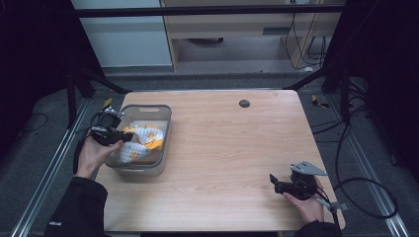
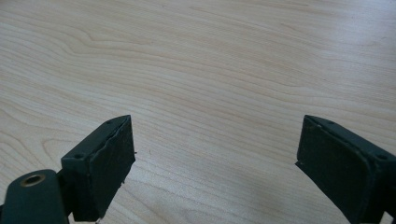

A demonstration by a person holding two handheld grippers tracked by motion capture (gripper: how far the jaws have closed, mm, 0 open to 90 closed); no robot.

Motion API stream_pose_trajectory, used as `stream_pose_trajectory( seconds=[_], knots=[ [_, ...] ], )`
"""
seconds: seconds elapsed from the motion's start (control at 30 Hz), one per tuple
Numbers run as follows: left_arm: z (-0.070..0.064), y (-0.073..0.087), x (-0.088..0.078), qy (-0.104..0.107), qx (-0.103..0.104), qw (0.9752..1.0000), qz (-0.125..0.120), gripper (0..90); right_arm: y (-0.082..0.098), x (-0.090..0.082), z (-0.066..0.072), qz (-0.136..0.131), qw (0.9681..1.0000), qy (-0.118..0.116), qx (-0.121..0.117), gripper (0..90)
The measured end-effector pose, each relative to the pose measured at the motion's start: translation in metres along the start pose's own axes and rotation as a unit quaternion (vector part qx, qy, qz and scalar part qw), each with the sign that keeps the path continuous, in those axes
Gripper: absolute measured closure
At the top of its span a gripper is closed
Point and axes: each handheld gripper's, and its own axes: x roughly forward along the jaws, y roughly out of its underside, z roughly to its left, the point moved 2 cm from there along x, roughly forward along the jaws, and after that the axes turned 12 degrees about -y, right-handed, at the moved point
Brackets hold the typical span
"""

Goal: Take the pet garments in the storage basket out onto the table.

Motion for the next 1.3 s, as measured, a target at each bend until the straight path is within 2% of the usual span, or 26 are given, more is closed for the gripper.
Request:
stream_pose_trajectory(
  seconds=[0.23, 0.47, 0.7, 0.87, 0.9, 1.1, 1.2, 1.3],
  knots=[
    [0.002, -0.007, -0.023, -0.009, 0.009, 0.9997, -0.019, 81.8, 0.0, 0.0, 0.0, 0.0, 1.0, 0.001, -0.003, 11.2],
    [0.001, -0.011, -0.041, -0.006, 0.018, 0.9993, -0.032, 81.8, 0.0, 0.0, 0.001, 0.0, 1.0, 0.001, 0.0, 11.1],
    [-0.008, -0.014, -0.055, 0.008, 0.042, 0.9984, -0.036, 81.8, 0.0, 0.0, 0.0, -0.002, 1.0, 0.004, -0.005, 11.0],
    [-0.016, -0.018, -0.063, 0.021, 0.051, 0.9976, -0.043, 81.8, 0.0, -0.001, 0.001, -0.001, 1.0, 0.002, -0.002, 10.9],
    [-0.02, -0.019, -0.066, 0.028, 0.058, 0.9969, -0.046, 81.8, 0.0, -0.001, 0.001, -0.001, 1.0, 0.001, 0.0, 10.9],
    [-0.032, -0.025, -0.075, 0.037, 0.079, 0.9948, -0.052, 81.8, 0.0, -0.001, 0.0, -0.002, 1.0, 0.003, -0.006, 10.8],
    [-0.035, -0.026, -0.076, 0.04, 0.081, 0.9944, -0.055, 81.8, 0.0, -0.001, 0.0, -0.003, 1.0, 0.003, -0.005, 10.8],
    [-0.043, -0.029, -0.075, 0.045, 0.096, 0.993, -0.051, 81.8, 0.0, -0.001, 0.001, -0.004, 1.0, 0.003, -0.006, 10.7]
  ],
)
